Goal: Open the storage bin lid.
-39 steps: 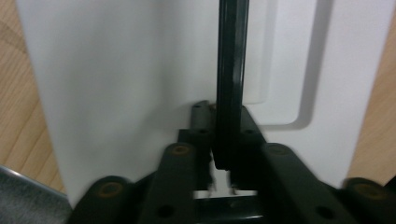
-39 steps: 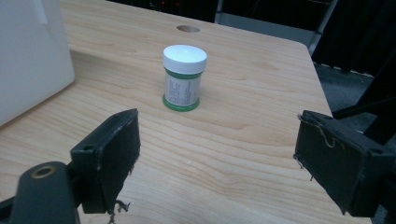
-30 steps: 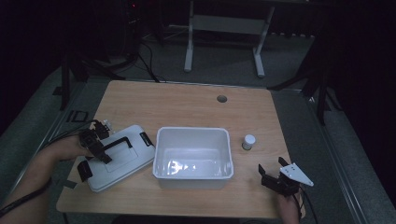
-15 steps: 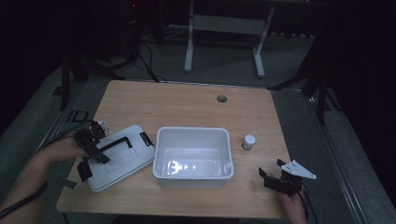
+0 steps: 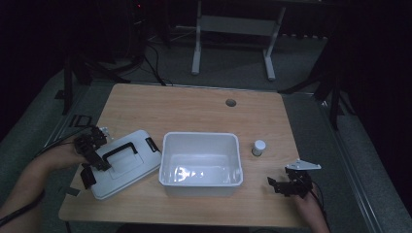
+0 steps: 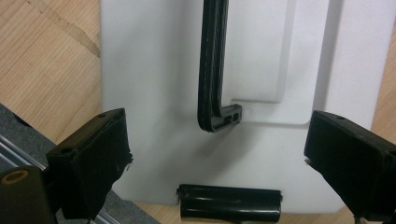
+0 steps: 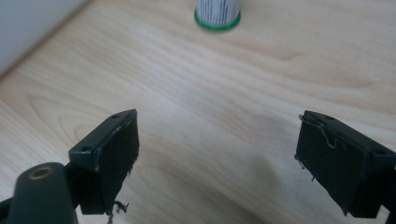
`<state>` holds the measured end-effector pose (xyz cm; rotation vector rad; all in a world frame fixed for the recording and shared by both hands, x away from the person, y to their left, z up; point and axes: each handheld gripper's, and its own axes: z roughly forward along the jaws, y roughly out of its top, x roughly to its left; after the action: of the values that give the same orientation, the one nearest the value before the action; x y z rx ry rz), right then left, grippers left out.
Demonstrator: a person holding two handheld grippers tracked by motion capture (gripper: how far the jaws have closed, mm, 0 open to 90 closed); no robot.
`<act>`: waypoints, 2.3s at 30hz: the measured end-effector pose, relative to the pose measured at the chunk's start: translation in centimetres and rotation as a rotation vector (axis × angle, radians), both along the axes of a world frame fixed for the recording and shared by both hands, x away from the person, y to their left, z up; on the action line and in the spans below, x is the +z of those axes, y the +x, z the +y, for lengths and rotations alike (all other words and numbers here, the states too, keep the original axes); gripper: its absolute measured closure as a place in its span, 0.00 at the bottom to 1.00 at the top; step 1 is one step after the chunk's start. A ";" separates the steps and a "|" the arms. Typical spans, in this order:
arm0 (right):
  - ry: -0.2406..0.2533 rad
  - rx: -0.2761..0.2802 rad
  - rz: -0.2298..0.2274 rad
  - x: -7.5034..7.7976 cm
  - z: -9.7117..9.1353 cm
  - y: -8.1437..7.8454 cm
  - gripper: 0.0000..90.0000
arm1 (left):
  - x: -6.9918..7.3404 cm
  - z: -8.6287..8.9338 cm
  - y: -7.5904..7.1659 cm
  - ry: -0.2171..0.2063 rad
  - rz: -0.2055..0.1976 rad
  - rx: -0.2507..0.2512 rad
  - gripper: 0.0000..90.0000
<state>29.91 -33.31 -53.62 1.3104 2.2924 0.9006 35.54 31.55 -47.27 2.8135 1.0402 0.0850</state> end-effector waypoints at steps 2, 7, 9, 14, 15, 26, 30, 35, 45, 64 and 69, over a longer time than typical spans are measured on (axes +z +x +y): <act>-0.007 0.003 0.023 0.0 0.1 0.2 0.14 | 0.1 0.0 0.0 0.001 -0.001 0.004 0.07; -0.075 0.008 0.136 0.6 0.7 1.5 0.16 | 0.3 0.0 -0.1 0.005 -0.005 -0.001 0.07; -0.092 0.006 0.170 0.8 0.8 1.9 0.16 | 0.3 -0.1 -0.1 0.002 0.002 -0.002 0.07; -0.129 0.026 0.260 1.0 0.8 2.7 0.16 | 0.2 0.0 -0.1 0.012 0.006 -0.005 0.07; -0.152 0.036 0.313 1.0 0.9 3.1 0.16 | 0.1 0.1 -0.2 0.016 0.005 -0.002 0.07; -0.281 0.140 0.449 1.6 1.2 4.8 0.16 | -0.1 0.2 -0.3 0.029 0.020 -0.007 0.07; -0.343 0.228 0.489 2.3 1.5 5.6 0.16 | 0.1 0.0 -0.2 0.033 0.025 -0.014 0.07; -0.409 0.423 0.493 2.9 2.3 5.5 0.17 | 0.4 0.0 -0.3 0.033 0.024 -0.015 0.07; -0.493 0.638 0.431 4.3 3.0 6.6 0.24 | 0.2 0.1 -0.3 0.040 0.034 -0.015 0.07; -0.627 0.632 0.433 5.9 6.2 8.8 0.17 | 0.0 0.1 -0.4 0.046 0.056 -0.017 0.07; -0.669 0.667 0.391 6.4 7.2 10.5 0.22 | -0.1 -0.2 -0.3 0.047 0.060 -0.023 0.07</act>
<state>40.39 -26.14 -47.23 0.4532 3.0121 -0.0384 35.26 31.38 -47.34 2.8866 1.0315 0.0229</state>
